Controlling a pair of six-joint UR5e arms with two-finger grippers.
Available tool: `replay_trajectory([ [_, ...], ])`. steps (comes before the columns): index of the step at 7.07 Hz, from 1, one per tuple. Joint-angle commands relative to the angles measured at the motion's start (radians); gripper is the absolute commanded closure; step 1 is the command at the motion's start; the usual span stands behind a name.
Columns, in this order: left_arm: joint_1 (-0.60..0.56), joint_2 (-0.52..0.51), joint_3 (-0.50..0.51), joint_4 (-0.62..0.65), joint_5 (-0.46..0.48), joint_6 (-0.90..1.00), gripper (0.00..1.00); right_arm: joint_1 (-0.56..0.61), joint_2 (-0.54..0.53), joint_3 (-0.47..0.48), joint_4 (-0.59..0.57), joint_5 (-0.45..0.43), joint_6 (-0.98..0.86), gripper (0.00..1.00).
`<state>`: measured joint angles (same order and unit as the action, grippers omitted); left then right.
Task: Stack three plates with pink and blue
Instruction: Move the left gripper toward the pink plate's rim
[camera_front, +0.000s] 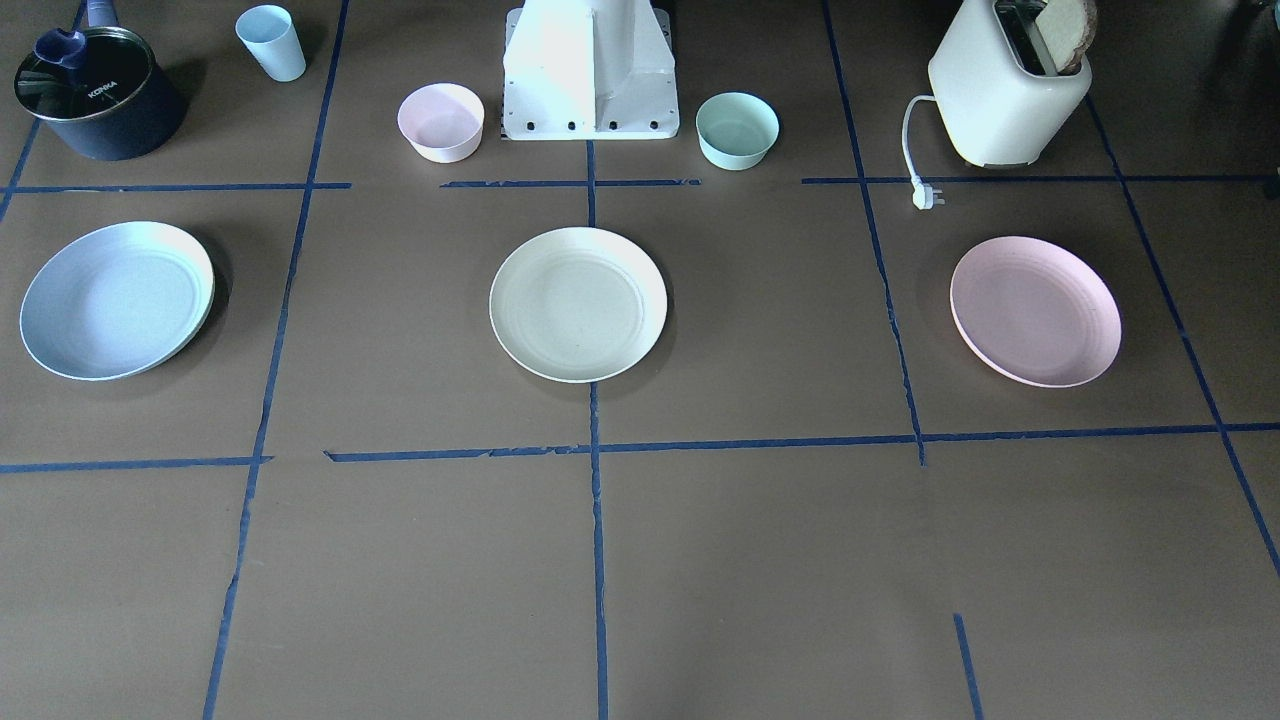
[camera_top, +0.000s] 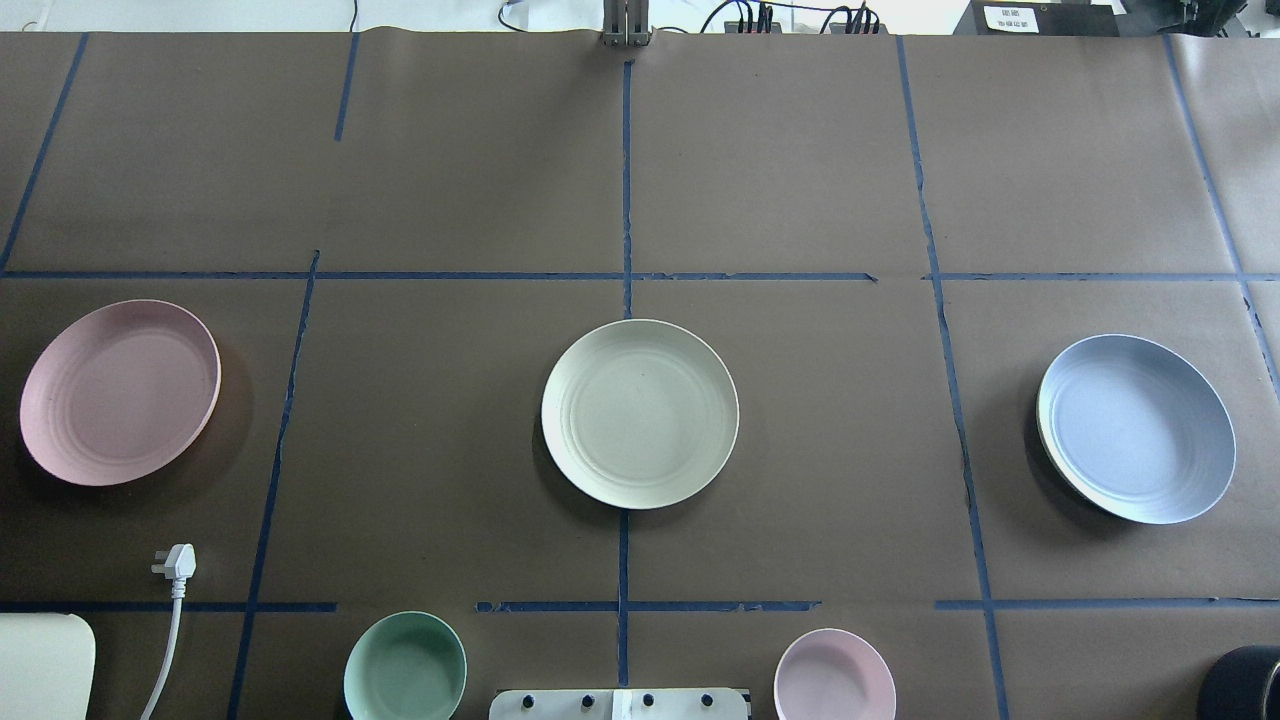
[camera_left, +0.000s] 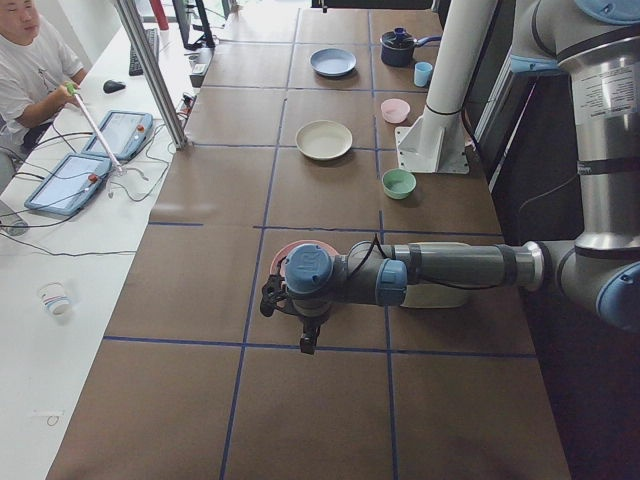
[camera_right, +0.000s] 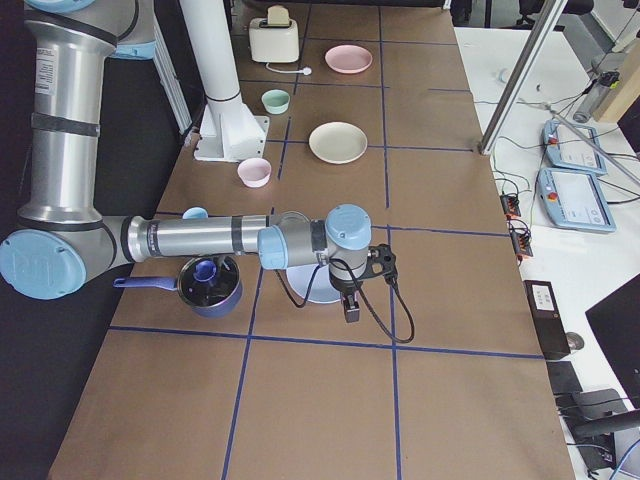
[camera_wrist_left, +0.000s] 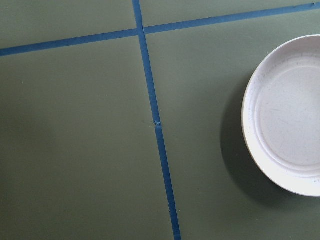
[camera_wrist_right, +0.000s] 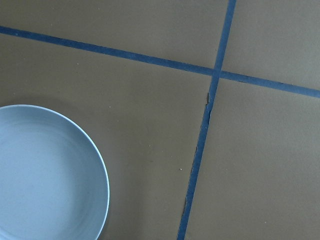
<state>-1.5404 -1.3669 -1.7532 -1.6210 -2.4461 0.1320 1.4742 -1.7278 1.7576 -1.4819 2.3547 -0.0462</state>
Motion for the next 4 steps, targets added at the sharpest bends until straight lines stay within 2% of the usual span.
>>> replay_trajectory([
  [1,0.002,-0.015,0.006,0.001,0.01,-0.009,0.0,0.0,-0.006,-0.004,0.0,0.001,-0.003,0.0],
  [4,0.006,-0.018,0.009,-0.005,0.007,-0.015,0.0,0.0,-0.006,-0.007,0.0,0.001,0.0,0.0],
])
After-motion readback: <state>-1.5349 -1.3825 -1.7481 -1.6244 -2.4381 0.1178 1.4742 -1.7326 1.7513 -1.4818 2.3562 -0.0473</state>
